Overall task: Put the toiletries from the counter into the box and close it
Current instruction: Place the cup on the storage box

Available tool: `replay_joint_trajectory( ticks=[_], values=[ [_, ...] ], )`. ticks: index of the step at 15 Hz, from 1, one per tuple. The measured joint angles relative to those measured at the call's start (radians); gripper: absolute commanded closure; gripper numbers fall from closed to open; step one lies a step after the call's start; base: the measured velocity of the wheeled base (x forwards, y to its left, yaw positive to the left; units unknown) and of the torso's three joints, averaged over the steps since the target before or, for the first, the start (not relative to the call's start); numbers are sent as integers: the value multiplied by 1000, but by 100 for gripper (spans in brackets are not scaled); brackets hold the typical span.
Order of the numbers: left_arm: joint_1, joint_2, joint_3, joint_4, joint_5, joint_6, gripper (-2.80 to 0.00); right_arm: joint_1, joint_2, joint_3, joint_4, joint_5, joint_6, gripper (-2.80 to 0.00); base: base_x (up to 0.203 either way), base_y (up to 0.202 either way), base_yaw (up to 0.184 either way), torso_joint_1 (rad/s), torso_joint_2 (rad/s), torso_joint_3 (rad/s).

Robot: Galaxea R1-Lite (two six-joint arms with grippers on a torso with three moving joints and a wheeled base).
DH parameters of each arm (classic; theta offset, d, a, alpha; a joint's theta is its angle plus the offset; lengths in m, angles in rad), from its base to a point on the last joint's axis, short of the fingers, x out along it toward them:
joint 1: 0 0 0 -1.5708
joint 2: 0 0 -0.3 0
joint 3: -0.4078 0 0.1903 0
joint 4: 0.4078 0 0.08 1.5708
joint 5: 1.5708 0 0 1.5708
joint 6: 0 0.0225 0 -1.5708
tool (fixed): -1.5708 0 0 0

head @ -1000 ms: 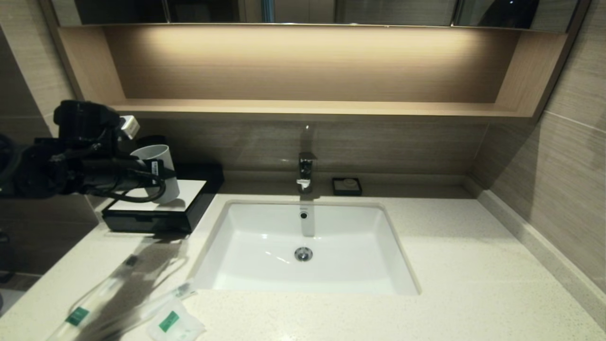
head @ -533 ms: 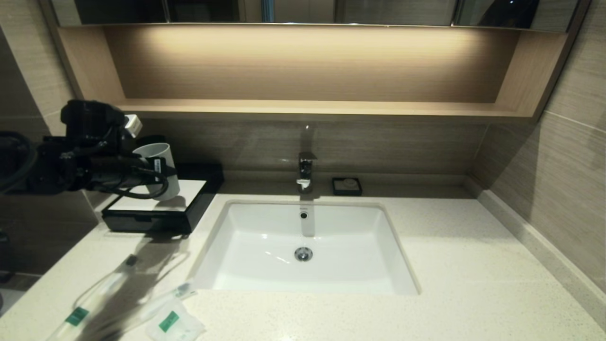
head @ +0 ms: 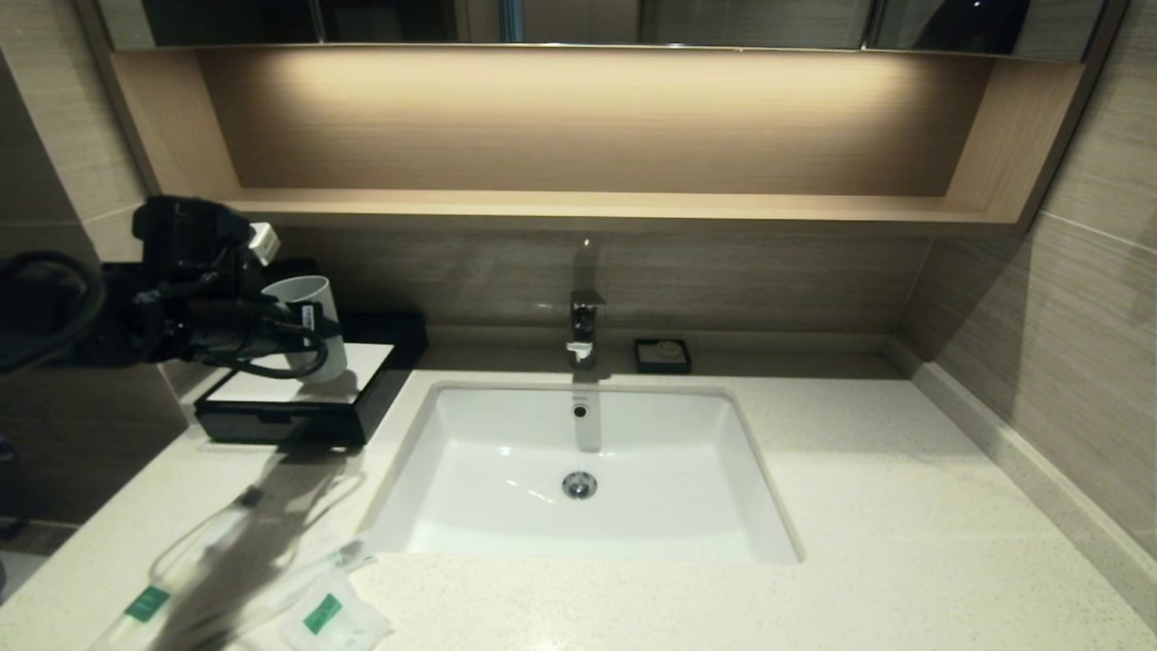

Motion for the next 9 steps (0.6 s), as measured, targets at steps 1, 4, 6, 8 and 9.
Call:
replay_joint_trajectory(
  ticks=[1,4,6,8,9],
  values=[
    [0,7,-8,0,2,0,0,0,0,0,0,0,0,0,0,0,0,0,0,0],
    [0,27,-19,-1,3,1,0,0,0,0,0,0,0,0,0,0,0,0,0,0],
    [0,36,-20,-1,3,0,0,0,0,0,0,0,0,0,0,0,0,0,0,0],
    [0,41,-20,-1,5,0,0,0,0,0,0,0,1,0,0,0,0,0,0,0],
    [-1,43,-19,-1,14,1,0,0,0,0,0,0,0,0,0,0,0,0,0,0]
  ],
)
